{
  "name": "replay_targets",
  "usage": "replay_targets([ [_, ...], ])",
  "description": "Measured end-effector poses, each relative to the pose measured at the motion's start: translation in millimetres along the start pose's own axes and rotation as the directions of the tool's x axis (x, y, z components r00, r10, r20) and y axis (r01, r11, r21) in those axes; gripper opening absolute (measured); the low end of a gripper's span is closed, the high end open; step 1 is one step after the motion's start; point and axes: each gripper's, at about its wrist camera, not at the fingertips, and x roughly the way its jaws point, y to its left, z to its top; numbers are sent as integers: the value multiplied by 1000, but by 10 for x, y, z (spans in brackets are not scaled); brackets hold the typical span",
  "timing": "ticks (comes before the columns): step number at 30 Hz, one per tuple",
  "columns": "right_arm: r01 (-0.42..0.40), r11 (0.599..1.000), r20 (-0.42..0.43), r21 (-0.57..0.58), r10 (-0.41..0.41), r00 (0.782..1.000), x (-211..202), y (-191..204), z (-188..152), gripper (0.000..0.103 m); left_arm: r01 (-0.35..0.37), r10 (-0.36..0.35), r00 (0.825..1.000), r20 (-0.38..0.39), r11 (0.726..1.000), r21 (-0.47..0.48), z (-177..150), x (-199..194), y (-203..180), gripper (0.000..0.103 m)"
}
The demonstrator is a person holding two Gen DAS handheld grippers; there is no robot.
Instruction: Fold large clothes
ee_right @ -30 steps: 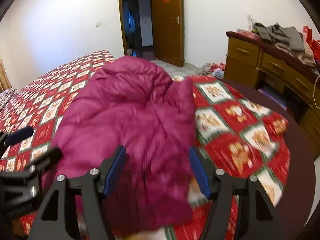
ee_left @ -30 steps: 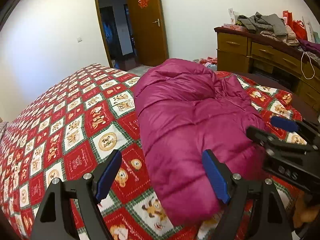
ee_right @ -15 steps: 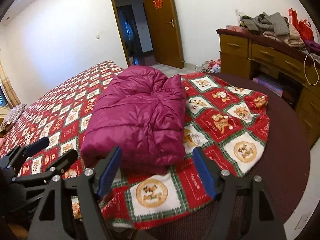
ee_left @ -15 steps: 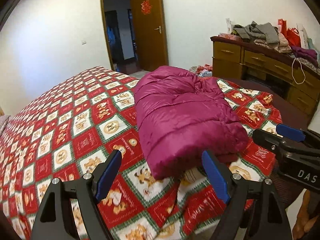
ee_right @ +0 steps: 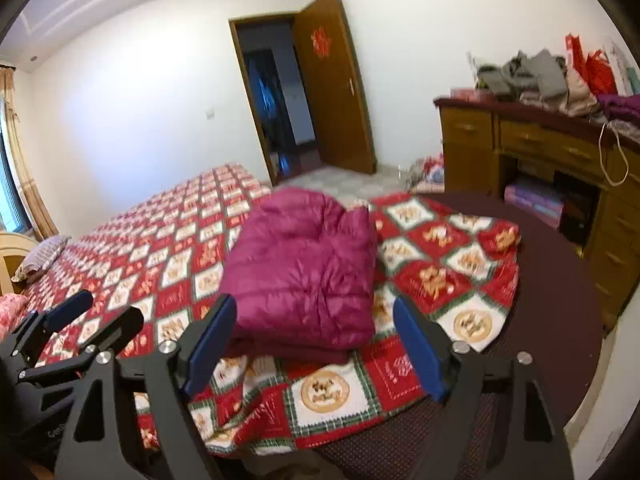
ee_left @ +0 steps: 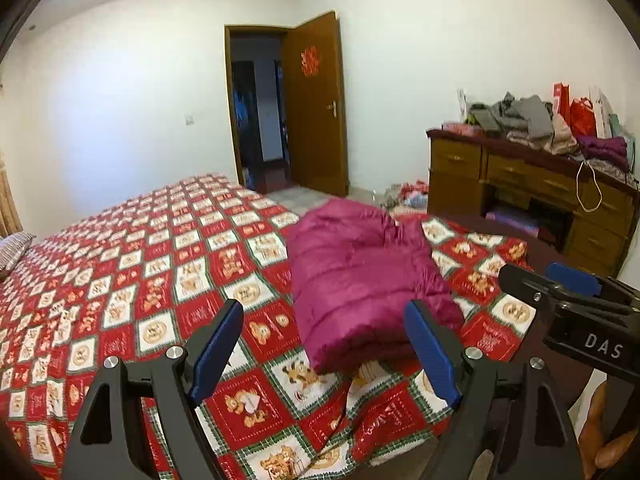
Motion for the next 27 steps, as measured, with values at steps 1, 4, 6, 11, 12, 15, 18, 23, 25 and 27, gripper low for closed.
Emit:
replay_targets([
  [1,1,1000,25,-2,-1,1000,-69,14,24,87,-1,1,1000,16,1000,0,25,-51,-2,83],
  [4,3,1000,90,-8,-3,996,-258,50,94,87,-4,4,998,61,1000,0,82,-186,-10,84],
  [6,6,1000,130,-10,-5,992,-366,69,136,88,-9,9,996,84,1000,-1,116,-266,-13,85],
  [11,24,999,227,-45,-13,974,-608,169,209,93,-3,6,989,145,1000,-18,210,-472,14,89],
  [12,25,998,244,-51,-12,970,-642,187,219,93,-10,13,987,160,1000,-20,223,-512,19,89],
  [15,22,998,284,-61,-4,959,-725,215,251,95,-24,27,982,188,999,-21,262,-597,22,91],
  [18,32,997,321,-69,-9,947,-778,248,261,96,-28,34,978,205,999,-29,291,-661,37,93],
  [23,55,995,368,-89,-19,930,-819,315,245,98,-32,39,974,225,999,-34,305,-719,44,94],
  [25,55,994,365,-92,-17,931,-807,323,242,99,-33,40,973,226,999,-32,306,-722,40,94],
  [27,53,994,360,-93,-16,933,-809,322,229,99,-32,39,973,226,999,-32,303,-728,36,94],
])
